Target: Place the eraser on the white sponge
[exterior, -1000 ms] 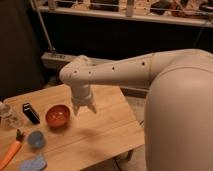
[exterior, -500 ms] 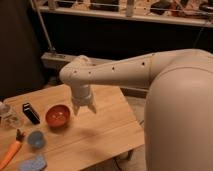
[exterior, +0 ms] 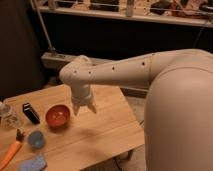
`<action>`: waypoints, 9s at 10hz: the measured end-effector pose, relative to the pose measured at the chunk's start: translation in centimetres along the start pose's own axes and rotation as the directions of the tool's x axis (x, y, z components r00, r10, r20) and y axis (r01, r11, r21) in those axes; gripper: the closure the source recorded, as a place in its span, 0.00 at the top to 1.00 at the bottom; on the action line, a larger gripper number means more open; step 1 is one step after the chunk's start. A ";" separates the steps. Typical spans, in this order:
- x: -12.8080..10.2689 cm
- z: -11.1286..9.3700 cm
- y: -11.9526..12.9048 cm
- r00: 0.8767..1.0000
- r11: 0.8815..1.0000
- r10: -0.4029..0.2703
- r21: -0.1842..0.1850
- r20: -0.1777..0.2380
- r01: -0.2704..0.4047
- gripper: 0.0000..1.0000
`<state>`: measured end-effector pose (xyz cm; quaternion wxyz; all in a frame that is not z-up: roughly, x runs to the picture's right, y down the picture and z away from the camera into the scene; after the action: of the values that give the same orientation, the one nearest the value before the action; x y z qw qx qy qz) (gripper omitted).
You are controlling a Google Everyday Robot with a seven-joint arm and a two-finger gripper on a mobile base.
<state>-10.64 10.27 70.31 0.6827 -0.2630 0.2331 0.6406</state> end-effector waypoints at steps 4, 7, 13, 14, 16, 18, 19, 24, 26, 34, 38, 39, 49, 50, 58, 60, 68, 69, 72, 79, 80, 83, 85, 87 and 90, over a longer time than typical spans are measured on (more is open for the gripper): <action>0.0 -0.1 0.1 1.000 1.000 -0.006 0.003 0.004 0.006 0.65; -0.2 -1.0 4.4 0.993 0.994 -0.107 0.009 0.052 0.107 0.65; 0.8 -4.1 16.8 0.933 0.944 -0.328 0.013 0.146 0.329 0.65; 0.9 -4.4 18.2 0.922 0.935 -0.354 0.021 0.156 0.355 0.65; 1.2 -5.2 21.9 0.889 0.906 -0.421 0.043 0.181 0.421 0.65; 1.0 -5.4 24.1 0.869 0.888 -0.459 0.064 0.187 0.456 0.65; 0.8 -5.4 25.2 0.858 0.878 -0.478 0.077 0.187 0.472 0.65; -0.7 -4.9 30.3 0.833 0.853 -0.522 0.111 0.182 0.510 0.65; -1.4 -4.4 31.7 0.843 0.861 -0.509 0.088 0.175 0.502 0.65; -5.9 -1.5 32.6 0.898 0.917 -0.397 0.119 0.188 0.381 0.65; -6.2 0.7 32.5 0.908 0.919 -0.393 0.092 0.148 0.383 0.65; -6.3 1.0 32.6 0.906 0.917 -0.398 0.076 0.142 0.391 0.65; -6.0 4.5 31.4 0.897 0.898 -0.440 0.034 0.047 0.439 0.65; -5.8 4.9 31.7 0.893 0.894 -0.449 0.029 0.038 0.448 0.64; -6.1 6.4 31.1 0.868 0.867 -0.494 0.097 0.047 0.488 0.20; -6.2 4.6 30.1 0.876 0.875 -0.479 0.115 0.056 0.471 0.20; -1.3 -5.5 21.8 0.827 0.831 -0.556 0.064 0.079 0.553 0.20; 0.3 -5.7 21.3 0.797 0.800 -0.600 0.046 0.064 0.598 0.20; 4.3 -6.5 20.5 0.706 0.707 -0.707 0.027 0.048 0.707 0.20; 11.5 -6.3 18.4 0.588 0.589 -0.808 0.001 0.020 0.808 0.20; 12.4 -6.1 18.4 0.571 0.571 -0.821 0.000 0.013 0.821 0.20; 15.5 -5.2 19.2 0.483 0.483 -0.876 0.015 0.016 0.875 0.20; 16.9 -5.0 20.5 0.427 0.427 -0.904 0.017 0.036 0.904 0.20; 18.0 -4.7 22.3 0.376 0.377 -0.924 0.010 0.063 0.926 0.20; 18.9 -3.5 24.2 0.336 0.336 -0.938 -0.016 0.087 0.942 0.20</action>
<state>-33.32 23.18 53.87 0.9251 -0.3506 -0.0023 0.1461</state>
